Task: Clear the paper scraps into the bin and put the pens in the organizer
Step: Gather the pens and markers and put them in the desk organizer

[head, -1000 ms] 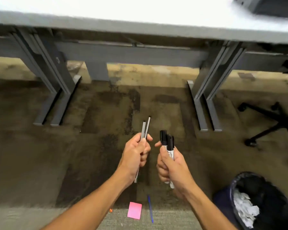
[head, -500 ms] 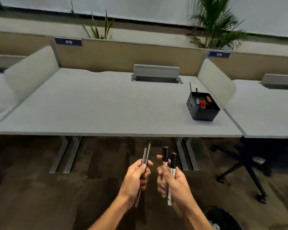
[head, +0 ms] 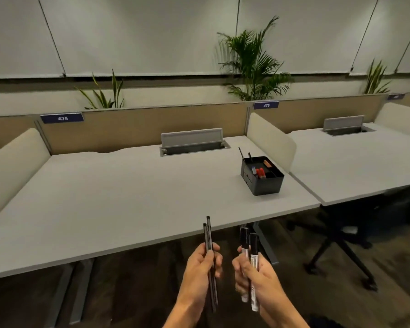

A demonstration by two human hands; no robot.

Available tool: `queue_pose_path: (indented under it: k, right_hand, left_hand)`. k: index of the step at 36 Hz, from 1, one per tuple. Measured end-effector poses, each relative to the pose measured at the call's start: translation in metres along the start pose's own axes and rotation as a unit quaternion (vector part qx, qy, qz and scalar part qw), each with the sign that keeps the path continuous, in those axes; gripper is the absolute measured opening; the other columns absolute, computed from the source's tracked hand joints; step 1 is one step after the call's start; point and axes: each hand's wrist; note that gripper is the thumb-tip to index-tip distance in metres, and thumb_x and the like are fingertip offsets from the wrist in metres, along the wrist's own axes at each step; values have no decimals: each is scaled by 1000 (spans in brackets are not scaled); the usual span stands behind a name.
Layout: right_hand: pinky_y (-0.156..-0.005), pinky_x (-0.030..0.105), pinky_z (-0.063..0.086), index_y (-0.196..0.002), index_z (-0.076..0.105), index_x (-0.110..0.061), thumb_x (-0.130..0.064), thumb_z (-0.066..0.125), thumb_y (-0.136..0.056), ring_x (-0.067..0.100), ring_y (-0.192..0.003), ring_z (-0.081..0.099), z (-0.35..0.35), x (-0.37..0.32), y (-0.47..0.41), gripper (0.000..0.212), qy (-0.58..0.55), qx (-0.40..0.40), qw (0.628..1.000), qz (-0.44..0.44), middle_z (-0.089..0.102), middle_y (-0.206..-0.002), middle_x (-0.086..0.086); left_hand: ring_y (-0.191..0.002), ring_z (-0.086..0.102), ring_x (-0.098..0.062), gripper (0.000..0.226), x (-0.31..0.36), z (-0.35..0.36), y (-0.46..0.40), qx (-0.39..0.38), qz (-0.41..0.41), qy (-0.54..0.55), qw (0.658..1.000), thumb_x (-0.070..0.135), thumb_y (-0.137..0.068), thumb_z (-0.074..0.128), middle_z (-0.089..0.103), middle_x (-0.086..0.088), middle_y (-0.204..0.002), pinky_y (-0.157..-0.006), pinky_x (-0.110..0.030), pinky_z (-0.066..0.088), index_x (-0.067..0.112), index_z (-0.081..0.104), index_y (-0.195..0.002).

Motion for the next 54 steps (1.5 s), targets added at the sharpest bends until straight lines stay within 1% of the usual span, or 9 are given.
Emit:
queue_pose_path:
  k: [6,13,21,26,37,41,47,51,54]
  right_hand:
    - [-42,25,36,-122,53,-9,-44,68,-84,11,-49,40,-59,-17,-55,53,-2,5,1000,-2,48,-68,1]
    - [-51,28,42,-96,48,-10,-45,66,-89,16,-54,46,-144,-60,-109,40,15,4,1000,22,48,-66,3]
    - [-92,44,51,-108,65,-13,-52,64,-81,21,-77,64,-205,-102,-162,47,104,87,991,12,62,-71,2]
    - [-79,32,54,-113,64,-15,-40,64,-84,22,-80,68,-219,-114,-189,38,99,91,991,-21,67,-76,5]
    - [-85,40,56,-105,67,-15,-47,53,-93,20,-96,72,-255,-148,-305,36,154,134,976,-80,75,-92,7]
    - [-61,20,53,-107,64,-11,-45,55,-93,17,-79,71,-254,-157,-348,38,163,155,971,-86,74,-97,7]
    - [-75,17,54,-106,66,-4,-33,54,-98,23,-105,68,-257,-146,-408,32,138,182,971,-66,69,-119,-14]
    - [-65,19,55,-102,64,-16,-44,54,-92,20,-73,69,-255,-125,-428,32,157,227,961,-15,72,-91,4]
    - [-70,26,58,-108,59,-24,-41,55,-95,19,-79,70,-258,-110,-437,21,162,251,954,14,71,-92,10]
  left_hand:
    - [-52,38,-12,22,-7,43,-64,2,-19,48,999,10,-102,35,48,-1,-63,-54,-27,30,1,56,-106]
    - [-52,39,-11,32,-6,118,-147,21,-15,85,996,25,-103,34,46,0,-62,-56,-28,33,4,58,-104]
    - [-54,43,-14,29,1,172,-214,27,4,85,996,21,-104,32,51,-3,-65,-58,-30,37,4,56,-105]
    - [-56,46,-15,28,6,180,-249,42,8,90,995,19,-104,35,56,-6,-71,-60,-30,38,4,57,-105]
    - [-70,58,-17,30,28,173,-392,41,56,48,996,19,-105,34,60,-5,-76,-69,-25,55,16,64,-109]
    - [-67,58,-13,29,37,171,-445,39,60,56,996,19,-105,35,60,-4,-74,-68,-24,55,19,63,-113]
    - [-88,69,-20,25,41,165,-505,36,48,109,992,18,-104,38,69,-4,-85,-86,-34,55,15,61,-114]
    - [-93,70,-23,24,36,156,-534,46,32,111,992,18,-104,38,72,-2,-87,-89,-37,54,16,61,-112]
    - [-92,71,-22,24,33,150,-552,50,20,106,993,18,-104,39,72,-2,-85,-89,-36,54,18,61,-111]
Point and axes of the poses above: each hand's wrist, its own y-axis away from the middle knuckle, its own z-axis out of the palm, x = y × z
